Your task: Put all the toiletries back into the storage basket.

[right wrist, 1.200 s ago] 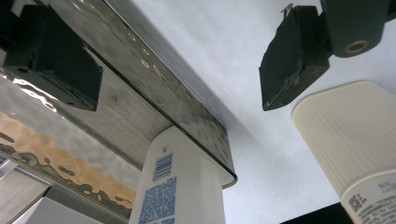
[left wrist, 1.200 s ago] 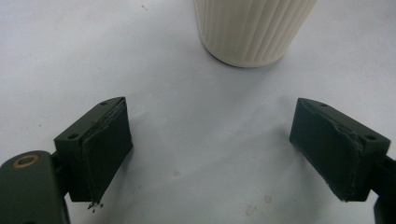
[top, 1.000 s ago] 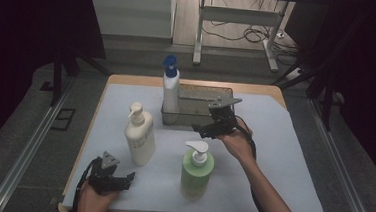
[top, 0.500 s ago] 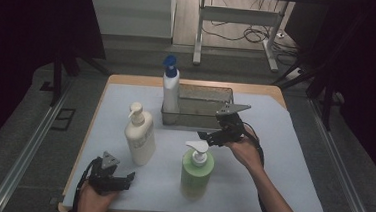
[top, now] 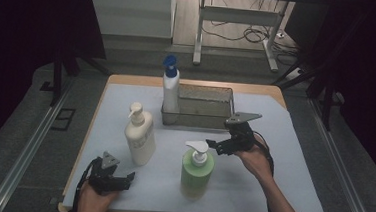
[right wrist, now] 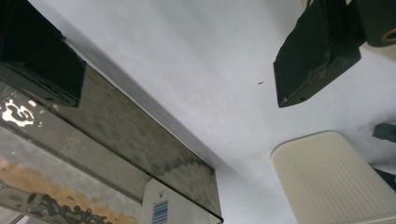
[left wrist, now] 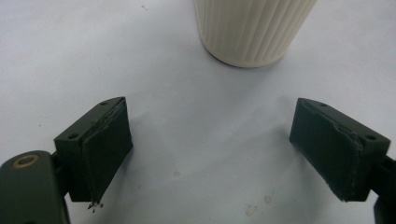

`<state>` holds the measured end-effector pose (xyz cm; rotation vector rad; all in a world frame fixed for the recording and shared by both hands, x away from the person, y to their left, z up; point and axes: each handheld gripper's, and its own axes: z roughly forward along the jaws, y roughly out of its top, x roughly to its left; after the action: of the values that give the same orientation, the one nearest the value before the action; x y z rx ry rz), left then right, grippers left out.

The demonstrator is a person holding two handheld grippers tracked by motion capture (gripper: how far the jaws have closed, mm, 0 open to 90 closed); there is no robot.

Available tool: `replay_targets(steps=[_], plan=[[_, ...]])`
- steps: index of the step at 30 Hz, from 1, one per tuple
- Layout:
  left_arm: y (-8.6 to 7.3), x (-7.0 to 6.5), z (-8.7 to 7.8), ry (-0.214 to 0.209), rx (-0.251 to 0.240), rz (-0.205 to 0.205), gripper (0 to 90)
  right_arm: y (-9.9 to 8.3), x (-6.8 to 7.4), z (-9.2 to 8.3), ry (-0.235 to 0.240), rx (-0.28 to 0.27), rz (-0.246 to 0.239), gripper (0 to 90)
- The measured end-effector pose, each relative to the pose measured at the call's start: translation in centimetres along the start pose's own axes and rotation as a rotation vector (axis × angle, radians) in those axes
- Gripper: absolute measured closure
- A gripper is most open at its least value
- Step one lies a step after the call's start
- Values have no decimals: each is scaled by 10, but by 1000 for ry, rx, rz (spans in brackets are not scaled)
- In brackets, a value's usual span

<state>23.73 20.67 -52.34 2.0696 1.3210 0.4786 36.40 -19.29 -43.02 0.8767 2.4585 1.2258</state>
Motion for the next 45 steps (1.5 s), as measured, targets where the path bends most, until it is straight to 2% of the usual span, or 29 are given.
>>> replay_targets(steps=[12,23,27,35,41,45], plan=[[0,0,0,0,0,-1,123,-24,3,-20,5,3,29,31],[0,0,0,1,-1,4,123,-42,13,-43,-2,-18,-1,0],[0,0,0,1,-1,3,123,-48,18,-51,17,-9,-7,0],[0,0,0,1,-1,-1,123,-61,30,-64,50,21,5,0],[0,0,0,1,-1,-2,123,-67,46,-68,63,57,-40,0],[0,0,0,2,-1,-2,123,-69,57,-70,97,63,-52,0]])
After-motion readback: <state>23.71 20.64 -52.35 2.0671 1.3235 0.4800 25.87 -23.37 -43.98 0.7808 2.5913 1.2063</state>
